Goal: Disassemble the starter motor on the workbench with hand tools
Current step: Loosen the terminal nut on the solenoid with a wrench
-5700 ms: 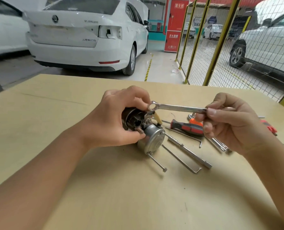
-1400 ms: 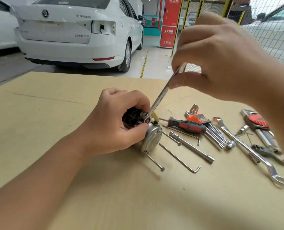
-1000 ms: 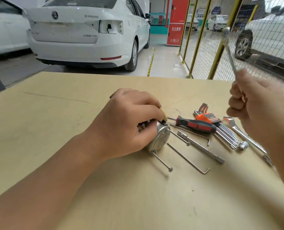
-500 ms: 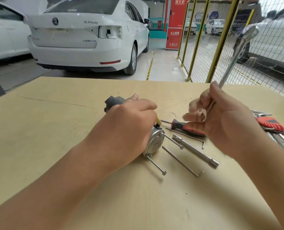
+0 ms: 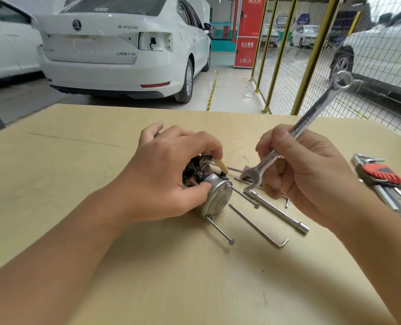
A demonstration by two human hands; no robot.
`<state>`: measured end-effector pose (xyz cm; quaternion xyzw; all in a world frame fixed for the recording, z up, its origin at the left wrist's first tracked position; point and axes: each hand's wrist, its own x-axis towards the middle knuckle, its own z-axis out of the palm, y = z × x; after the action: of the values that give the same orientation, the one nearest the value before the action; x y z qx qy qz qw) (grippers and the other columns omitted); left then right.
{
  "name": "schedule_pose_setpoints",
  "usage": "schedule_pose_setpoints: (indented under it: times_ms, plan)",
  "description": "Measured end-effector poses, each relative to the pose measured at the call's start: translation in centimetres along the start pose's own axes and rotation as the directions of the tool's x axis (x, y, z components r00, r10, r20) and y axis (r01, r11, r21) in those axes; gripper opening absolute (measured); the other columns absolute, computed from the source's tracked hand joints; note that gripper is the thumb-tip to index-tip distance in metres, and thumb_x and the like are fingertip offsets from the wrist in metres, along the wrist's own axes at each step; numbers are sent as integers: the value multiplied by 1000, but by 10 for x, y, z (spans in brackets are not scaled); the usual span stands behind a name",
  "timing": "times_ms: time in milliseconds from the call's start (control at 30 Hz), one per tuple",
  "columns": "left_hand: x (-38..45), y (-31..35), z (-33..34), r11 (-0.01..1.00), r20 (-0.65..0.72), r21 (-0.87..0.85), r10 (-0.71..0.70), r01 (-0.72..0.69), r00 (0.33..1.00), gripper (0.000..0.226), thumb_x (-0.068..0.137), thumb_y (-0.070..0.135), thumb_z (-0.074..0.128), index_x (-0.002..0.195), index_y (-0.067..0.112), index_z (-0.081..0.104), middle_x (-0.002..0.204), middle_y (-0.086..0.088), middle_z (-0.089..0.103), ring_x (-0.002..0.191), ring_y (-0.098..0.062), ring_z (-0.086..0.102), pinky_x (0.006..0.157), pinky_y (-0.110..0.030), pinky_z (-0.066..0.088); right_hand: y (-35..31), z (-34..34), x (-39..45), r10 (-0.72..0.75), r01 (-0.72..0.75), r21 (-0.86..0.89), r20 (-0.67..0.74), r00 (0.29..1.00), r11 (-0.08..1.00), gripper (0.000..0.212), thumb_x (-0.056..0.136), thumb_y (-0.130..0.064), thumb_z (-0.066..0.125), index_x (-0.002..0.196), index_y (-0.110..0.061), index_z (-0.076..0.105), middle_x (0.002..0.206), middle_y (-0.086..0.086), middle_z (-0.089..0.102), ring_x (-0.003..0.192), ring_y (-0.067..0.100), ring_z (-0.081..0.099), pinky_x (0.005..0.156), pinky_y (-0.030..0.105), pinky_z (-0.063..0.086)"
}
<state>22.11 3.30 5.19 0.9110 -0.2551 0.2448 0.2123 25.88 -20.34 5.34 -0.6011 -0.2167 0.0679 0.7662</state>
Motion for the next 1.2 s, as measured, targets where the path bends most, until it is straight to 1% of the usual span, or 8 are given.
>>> schedule_pose_setpoints:
  times_ms: [67,200,267,433,767,933,1100,1200]
  plan:
    - [0,0,1,999,9,-30,-15,16,1000,45,72,32,69,112,41,51,100,27,57,105,2,55,119,-58,21,2,0,-1,0,-2,22,81,997,1000,20,79,-22,72,85,-4,64,65,23,60,51,25,65,47,33,56]
    - [-2,-4,-2,992,7,-123,-4,5,1000,51,67,24,68,115,33,52,105,20,63,111,-4,57,119,-48,24,14,6,-5,21,-32,77,140,990,997,9,76,-3,78,81,-3,71,80,32,70,71,37,74,61,38,61]
    - [-3,-7,-5,984,1,-176,17,-17,1000,52,64,17,68,114,27,55,103,19,66,113,1,54,115,-46,28,20,8,-5,18,-34,111,147,989,993,7,76,-2,77,80,-2,71,83,31,71,75,39,75,64,39,61]
    - [-3,-16,-7,981,10,-186,63,-61,998,52,61,8,70,110,23,60,97,7,70,103,-14,65,120,-51,24,23,9,-4,-20,2,186,94,995,982,14,76,-7,76,82,1,67,92,32,71,80,39,75,68,38,61]
    - [-2,-17,-7,967,-49,-230,98,-107,994,43,64,8,74,105,20,64,95,10,69,101,-3,64,113,-41,31,28,14,-1,18,-32,220,63,998,975,12,75,-8,75,81,-3,66,94,28,72,82,36,76,69,35,62]
    - [0,-20,-11,935,-59,-349,52,-69,997,26,74,4,69,99,11,72,91,8,72,89,-16,62,93,-33,40,26,13,-3,-14,-5,184,100,995,983,11,75,-8,75,82,-3,68,95,30,72,84,38,75,71,38,62]
    - [0,-23,-11,891,-57,-454,-11,-17,998,24,75,-1,68,97,5,75,95,-7,73,88,-21,62,80,-23,44,31,24,-7,-51,26,183,135,990,983,10,77,-6,73,84,-1,68,95,31,71,84,42,74,72,42,62]
    - [1,-22,-10,871,-102,-489,3,-52,995,23,75,-7,68,94,4,72,92,-15,72,85,-25,67,76,-25,48,31,27,-7,-64,41,193,118,991,980,9,77,-6,74,81,0,68,92,31,71,81,42,74,71,43,62]
